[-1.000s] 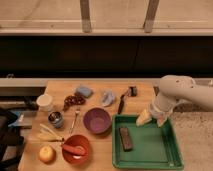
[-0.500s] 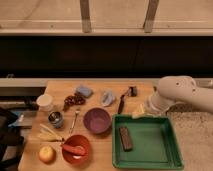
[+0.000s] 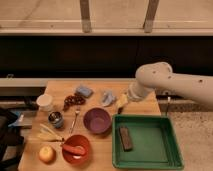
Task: Wipe purple bowl with sponge
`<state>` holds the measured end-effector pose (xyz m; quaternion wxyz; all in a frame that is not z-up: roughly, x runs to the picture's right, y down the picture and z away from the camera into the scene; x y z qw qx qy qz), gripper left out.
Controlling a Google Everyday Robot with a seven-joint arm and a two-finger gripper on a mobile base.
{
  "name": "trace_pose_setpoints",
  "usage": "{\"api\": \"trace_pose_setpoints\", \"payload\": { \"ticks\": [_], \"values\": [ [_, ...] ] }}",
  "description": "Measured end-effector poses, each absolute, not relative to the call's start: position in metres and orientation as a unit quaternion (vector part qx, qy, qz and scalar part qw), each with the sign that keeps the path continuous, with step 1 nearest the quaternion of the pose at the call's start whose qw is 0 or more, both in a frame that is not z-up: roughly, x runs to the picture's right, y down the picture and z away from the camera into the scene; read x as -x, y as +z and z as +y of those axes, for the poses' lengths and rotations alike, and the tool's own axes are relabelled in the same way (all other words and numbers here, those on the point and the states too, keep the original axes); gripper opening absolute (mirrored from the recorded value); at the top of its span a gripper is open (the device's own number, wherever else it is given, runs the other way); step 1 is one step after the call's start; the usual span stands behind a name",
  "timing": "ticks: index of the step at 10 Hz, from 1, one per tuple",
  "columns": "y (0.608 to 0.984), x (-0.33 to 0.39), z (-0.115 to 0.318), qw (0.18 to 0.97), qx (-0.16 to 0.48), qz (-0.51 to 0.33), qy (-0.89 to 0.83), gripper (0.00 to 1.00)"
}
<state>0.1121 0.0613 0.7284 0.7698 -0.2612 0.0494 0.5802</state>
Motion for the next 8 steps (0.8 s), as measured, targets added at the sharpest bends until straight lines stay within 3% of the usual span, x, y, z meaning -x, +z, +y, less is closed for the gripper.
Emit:
{"api": "trace_pose_setpoints", "payload": {
  "ticks": [3,8],
  "values": [
    [0.738,-0.050,0.032,0.820,0.272,0.031,0.504,0.70],
    [0.740,-0.049,0.032,0.824,0.270,0.034,0.497,0.70]
  ]
}}
